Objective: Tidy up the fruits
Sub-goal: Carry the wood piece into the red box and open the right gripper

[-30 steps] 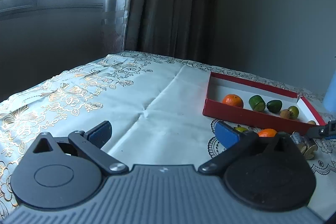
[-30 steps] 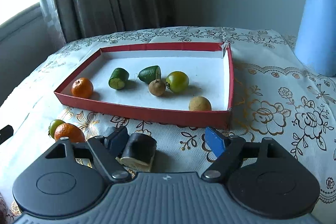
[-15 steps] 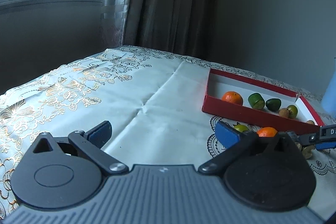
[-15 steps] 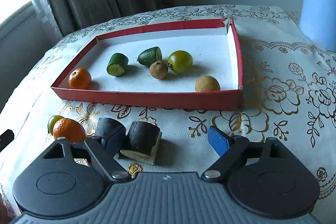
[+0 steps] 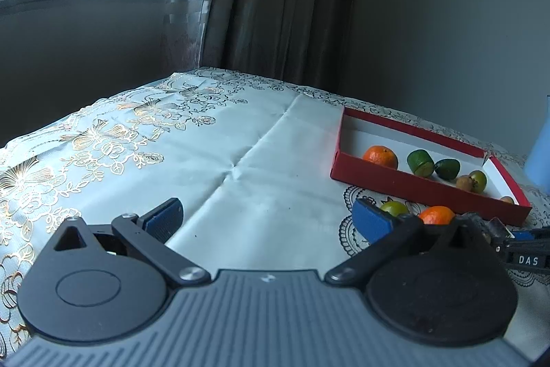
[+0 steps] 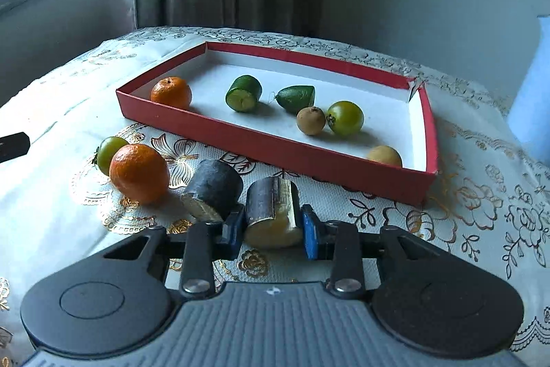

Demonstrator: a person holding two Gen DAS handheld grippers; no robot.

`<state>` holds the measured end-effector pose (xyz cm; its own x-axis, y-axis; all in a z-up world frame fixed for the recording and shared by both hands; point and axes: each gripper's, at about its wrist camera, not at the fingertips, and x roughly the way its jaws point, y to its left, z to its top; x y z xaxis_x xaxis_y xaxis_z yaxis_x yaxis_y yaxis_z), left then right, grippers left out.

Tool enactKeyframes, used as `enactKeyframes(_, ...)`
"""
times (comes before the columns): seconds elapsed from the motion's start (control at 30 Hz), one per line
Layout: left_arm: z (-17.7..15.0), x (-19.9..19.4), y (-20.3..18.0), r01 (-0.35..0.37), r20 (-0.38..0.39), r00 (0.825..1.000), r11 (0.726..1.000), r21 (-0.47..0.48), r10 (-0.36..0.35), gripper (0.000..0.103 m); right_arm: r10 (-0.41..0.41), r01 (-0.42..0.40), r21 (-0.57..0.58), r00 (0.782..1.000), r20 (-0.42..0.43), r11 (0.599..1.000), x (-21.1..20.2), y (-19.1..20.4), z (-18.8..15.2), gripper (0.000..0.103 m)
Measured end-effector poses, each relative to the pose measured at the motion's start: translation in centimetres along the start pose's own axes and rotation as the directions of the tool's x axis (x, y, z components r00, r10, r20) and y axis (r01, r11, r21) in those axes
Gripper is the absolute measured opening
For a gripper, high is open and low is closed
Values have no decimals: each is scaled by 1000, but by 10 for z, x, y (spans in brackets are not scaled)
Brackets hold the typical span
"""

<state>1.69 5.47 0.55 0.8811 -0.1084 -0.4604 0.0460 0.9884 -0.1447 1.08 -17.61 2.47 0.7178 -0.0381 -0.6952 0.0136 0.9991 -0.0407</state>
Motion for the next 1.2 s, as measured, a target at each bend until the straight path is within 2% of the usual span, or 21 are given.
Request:
enactKeyframes(0.13,0,1,0,2,-3,1000,1000,-3,-2,103,15,-16,38,1000,23,999,-2,-5,-4,33)
enactKeyframes(0.27,1,1,0,1,-3,1000,1000,-2,-1,103,38,-46,82,995,89,996,-19,-15,-6,33)
enactKeyframes(0.53,0,1,0,2,-5,1000,1000,-2,-2,103,60,-94,163,978,200,982,-47,-45,17,33)
enactKeyframes(0.83,-1,3,0,6,-17,1000,1000,-1,-6,103,134,-197,257,961,243,946,-29,-56,58,33)
enactKeyframes(1.2,-1,4,0,13,-28,1000,1000,-1,-13,103,151,-207,252,963,225,945,15,-38,86,33)
